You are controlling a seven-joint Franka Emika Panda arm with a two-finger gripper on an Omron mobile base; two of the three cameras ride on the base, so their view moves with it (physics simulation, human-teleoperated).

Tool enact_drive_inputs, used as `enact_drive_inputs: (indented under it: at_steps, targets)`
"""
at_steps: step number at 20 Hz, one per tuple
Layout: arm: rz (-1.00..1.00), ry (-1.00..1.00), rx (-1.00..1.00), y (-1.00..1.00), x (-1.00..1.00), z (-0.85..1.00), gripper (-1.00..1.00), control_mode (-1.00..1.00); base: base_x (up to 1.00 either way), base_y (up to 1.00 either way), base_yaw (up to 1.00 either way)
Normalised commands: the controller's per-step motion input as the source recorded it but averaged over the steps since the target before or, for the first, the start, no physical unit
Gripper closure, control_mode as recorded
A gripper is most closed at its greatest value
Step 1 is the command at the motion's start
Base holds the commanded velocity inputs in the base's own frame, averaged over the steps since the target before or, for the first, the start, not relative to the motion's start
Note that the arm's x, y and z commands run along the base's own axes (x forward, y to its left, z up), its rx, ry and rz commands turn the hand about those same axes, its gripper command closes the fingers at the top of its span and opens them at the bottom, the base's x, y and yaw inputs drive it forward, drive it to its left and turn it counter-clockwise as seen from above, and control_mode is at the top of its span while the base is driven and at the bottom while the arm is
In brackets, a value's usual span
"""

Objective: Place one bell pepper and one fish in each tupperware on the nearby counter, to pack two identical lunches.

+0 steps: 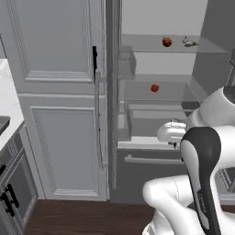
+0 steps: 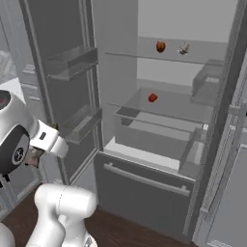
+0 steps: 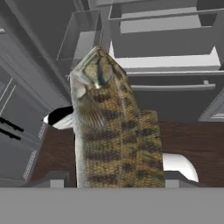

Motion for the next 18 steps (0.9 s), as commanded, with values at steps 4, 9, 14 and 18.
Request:
enact_drive_inputs:
  at_steps: [4, 9, 14, 18]
  targets:
    - [0.00, 0.00, 0.00, 0.00, 0.00, 0.00, 1.00, 1.00, -0.01, 0.99, 0.27]
    - [0.00, 0.00, 0.00, 0.00, 0.00, 0.00, 1.00, 1.00, 0.08, 1.00, 0.19]
    - [0.00, 0.00, 0.00, 0.00, 0.00, 0.00, 1.00, 1.00, 0.55, 0.63, 0.13]
    - [0.00, 0.00, 0.00, 0.00, 0.00, 0.00, 1.00, 1.00, 0.96, 0.02, 0.11]
